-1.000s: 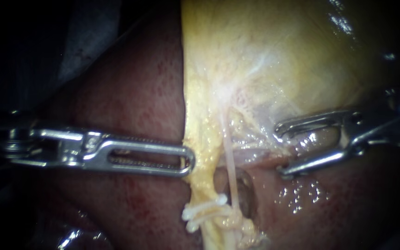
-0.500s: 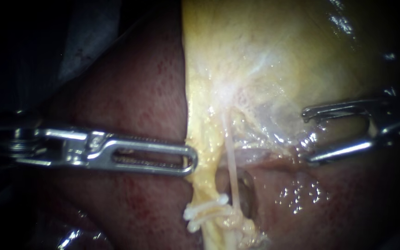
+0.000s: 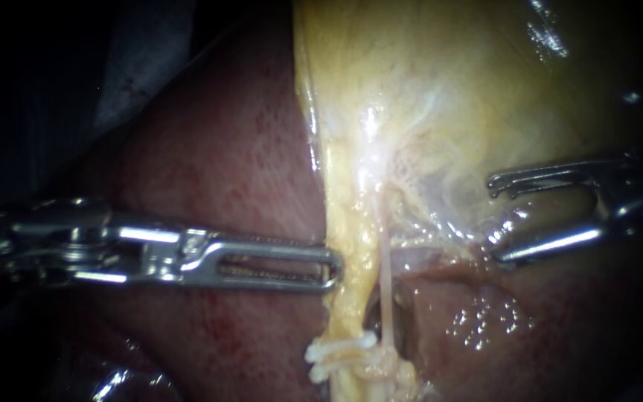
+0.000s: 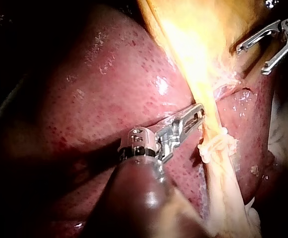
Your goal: Going back second clip left tube
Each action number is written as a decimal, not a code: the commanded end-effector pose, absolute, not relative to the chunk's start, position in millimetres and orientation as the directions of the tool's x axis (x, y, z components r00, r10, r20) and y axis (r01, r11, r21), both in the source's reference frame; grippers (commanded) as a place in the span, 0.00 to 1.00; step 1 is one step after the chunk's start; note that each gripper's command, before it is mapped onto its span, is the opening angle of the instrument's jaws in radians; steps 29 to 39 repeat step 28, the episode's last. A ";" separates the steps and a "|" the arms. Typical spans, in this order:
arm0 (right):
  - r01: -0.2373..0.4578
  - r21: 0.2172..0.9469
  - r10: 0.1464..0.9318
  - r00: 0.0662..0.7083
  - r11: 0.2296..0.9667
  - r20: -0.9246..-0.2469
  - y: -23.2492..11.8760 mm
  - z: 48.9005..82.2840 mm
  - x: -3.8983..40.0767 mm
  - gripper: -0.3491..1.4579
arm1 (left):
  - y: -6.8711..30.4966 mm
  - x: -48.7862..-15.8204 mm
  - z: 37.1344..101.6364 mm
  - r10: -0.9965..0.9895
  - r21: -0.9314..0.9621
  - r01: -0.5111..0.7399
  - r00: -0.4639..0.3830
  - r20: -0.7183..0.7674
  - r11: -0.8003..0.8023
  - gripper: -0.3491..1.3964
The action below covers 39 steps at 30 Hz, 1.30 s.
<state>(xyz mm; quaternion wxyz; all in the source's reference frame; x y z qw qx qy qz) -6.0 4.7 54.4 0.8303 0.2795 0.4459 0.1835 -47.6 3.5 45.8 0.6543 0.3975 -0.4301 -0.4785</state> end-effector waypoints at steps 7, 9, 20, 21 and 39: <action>-0.056 0.628 0.554 0.535 0.776 -0.638 4.6 54.3 -6.0 0.48 | 3.7 -47.8 45.8 -0.968 0.933 0.284 0.175 0.178 0.223 0.00; -0.056 0.628 0.554 0.535 0.776 -0.638 4.6 54.2 -6.0 0.48 | 3.7 -47.8 45.8 -0.968 0.933 0.283 0.175 0.178 0.223 0.00; -0.056 0.628 0.555 0.535 0.776 -0.637 4.6 54.2 -6.1 0.48 | 3.8 -47.8 45.8 -0.968 0.933 0.283 0.175 0.178 0.222 0.00; -0.056 0.628 0.555 0.535 0.776 -0.637 4.6 54.2 -6.1 0.48 | 3.8 -47.8 45.8 -0.968 0.933 0.283 0.175 0.178 0.222 0.00; -0.057 0.629 0.555 0.535 0.776 -0.637 4.6 54.0 -6.1 0.48 | 3.8 -47.9 45.8 -0.968 0.933 0.283 0.175 0.177 0.222 0.00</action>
